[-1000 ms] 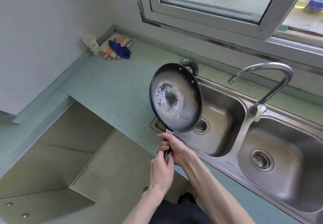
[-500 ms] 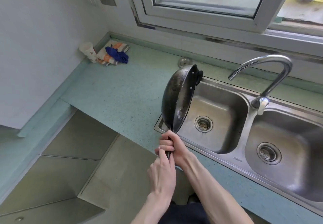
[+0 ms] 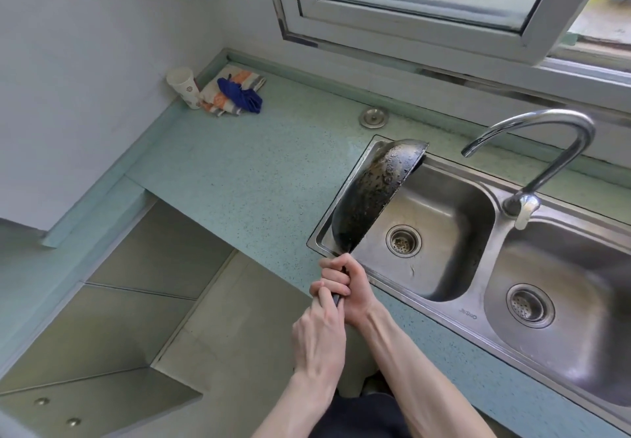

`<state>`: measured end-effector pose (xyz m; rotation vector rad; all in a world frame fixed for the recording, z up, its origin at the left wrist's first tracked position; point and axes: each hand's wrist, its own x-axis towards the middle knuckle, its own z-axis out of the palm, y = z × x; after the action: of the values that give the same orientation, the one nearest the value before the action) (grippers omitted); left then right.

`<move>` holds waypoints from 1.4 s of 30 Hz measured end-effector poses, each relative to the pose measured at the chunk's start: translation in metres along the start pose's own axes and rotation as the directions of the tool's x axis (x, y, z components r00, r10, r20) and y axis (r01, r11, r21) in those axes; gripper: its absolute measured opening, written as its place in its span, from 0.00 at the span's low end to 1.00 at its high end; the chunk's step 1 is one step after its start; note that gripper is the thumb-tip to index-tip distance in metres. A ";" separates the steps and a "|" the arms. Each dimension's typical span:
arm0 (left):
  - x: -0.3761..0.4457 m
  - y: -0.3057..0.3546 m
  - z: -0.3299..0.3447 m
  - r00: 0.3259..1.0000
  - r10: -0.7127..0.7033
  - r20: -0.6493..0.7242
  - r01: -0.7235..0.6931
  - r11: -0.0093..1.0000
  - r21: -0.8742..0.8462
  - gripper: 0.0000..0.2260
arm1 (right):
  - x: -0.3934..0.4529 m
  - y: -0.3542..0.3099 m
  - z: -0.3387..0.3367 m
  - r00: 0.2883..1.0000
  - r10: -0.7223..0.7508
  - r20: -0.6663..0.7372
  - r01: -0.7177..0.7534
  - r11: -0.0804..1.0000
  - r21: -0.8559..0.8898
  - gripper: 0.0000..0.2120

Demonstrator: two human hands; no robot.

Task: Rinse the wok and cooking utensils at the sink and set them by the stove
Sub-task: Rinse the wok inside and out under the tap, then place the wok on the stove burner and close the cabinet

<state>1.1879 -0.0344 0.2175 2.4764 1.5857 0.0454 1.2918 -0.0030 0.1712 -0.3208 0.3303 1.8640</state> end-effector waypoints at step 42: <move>-0.070 -0.156 -0.090 0.740 -0.641 0.204 0.256 -0.012 -0.967 0.12 | 0.081 0.186 0.113 0.965 0.016 -0.261 -0.250 0.352 -0.902 0.18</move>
<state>1.0064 -0.0206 0.2830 0.8005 1.5514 1.0643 1.0834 0.0547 0.2570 -1.3349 -0.6931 2.0076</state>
